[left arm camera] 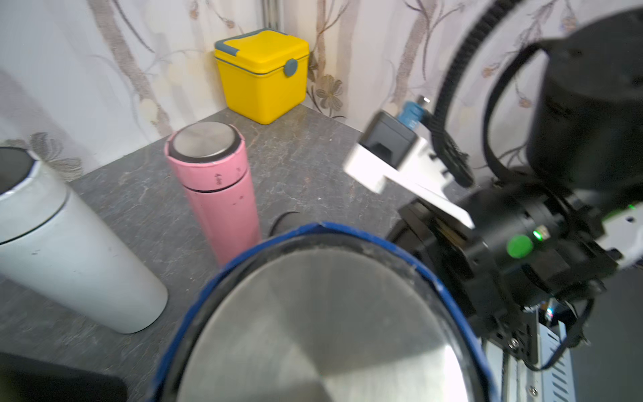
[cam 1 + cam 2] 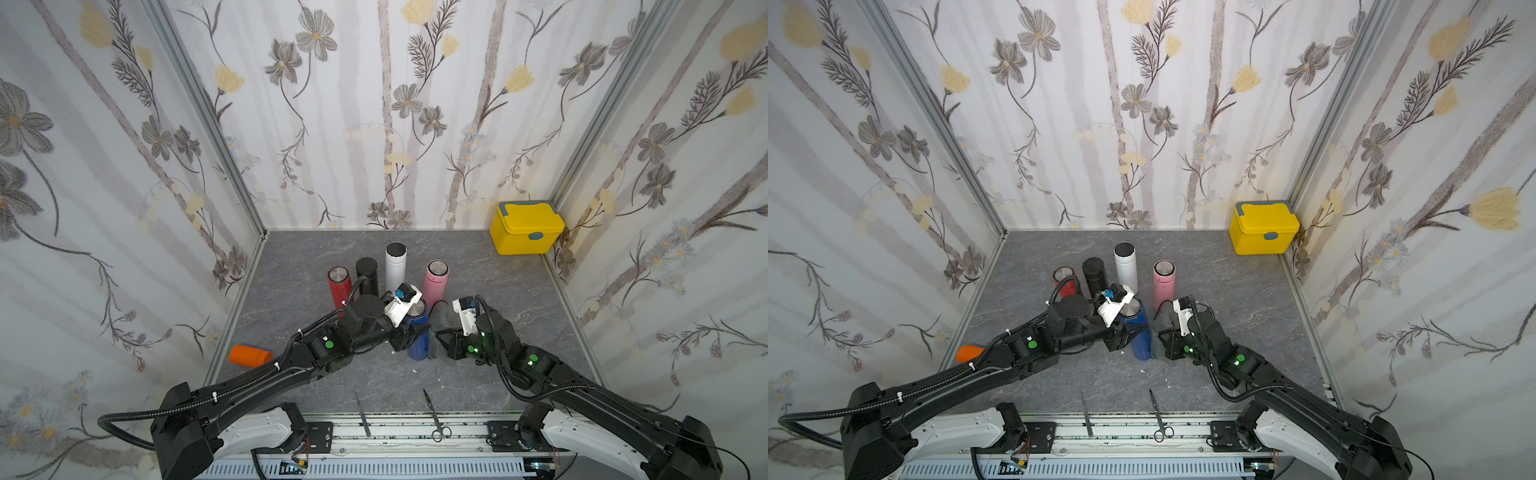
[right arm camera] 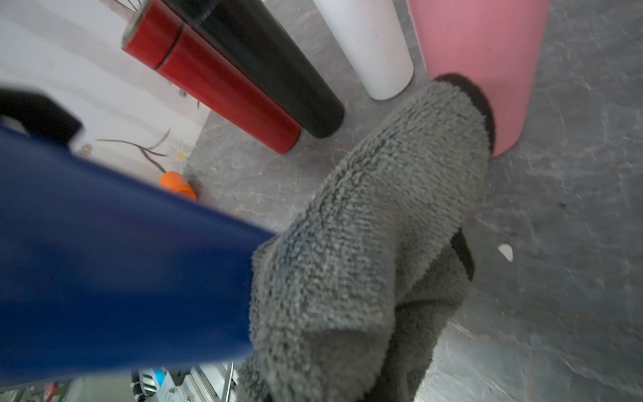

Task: Wipe the surface of the thermos
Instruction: Wipe the dirt from the surface of the thermos.

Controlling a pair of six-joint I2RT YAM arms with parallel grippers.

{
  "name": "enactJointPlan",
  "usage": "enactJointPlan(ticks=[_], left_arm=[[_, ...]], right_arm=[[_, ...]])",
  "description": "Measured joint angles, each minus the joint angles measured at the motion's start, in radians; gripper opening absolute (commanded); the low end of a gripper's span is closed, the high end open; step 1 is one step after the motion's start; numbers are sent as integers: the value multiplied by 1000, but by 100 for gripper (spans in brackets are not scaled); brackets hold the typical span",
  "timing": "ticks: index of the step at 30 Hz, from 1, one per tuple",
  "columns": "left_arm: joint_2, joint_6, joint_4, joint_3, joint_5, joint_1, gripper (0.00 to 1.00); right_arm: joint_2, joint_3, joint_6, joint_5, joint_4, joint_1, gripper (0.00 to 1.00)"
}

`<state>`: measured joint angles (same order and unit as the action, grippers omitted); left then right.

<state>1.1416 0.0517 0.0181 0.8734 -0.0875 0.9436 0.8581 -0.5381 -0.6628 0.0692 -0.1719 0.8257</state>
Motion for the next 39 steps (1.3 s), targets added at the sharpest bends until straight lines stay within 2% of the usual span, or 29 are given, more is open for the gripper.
enactJointPlan(ticks=[4, 7, 14, 20, 24, 31, 35, 39], left_arm=[[42, 90, -17, 89, 124, 16, 0], [48, 164, -41, 125, 171, 46, 0], [62, 292, -130, 172, 273, 68, 0], [58, 334, -189, 172, 353, 68, 0], [32, 336, -208, 155, 348, 68, 0], [28, 314, -209, 118, 321, 76, 0], [40, 282, -216, 80, 362, 76, 0], [48, 254, -202, 35, 405, 76, 0]], right_arm=[[-52, 5, -10, -71, -43, 79, 0], [-67, -8, -10, -137, -29, 140, 0], [30, -151, 56, -365, 113, 323, 0], [166, -195, 79, -477, 210, 350, 0], [175, -97, 7, -502, 238, 351, 0], [2, 64, -135, -520, 103, 349, 0], [-147, 54, -166, -529, 33, 347, 0], [-203, 13, -166, -547, -30, 344, 0]])
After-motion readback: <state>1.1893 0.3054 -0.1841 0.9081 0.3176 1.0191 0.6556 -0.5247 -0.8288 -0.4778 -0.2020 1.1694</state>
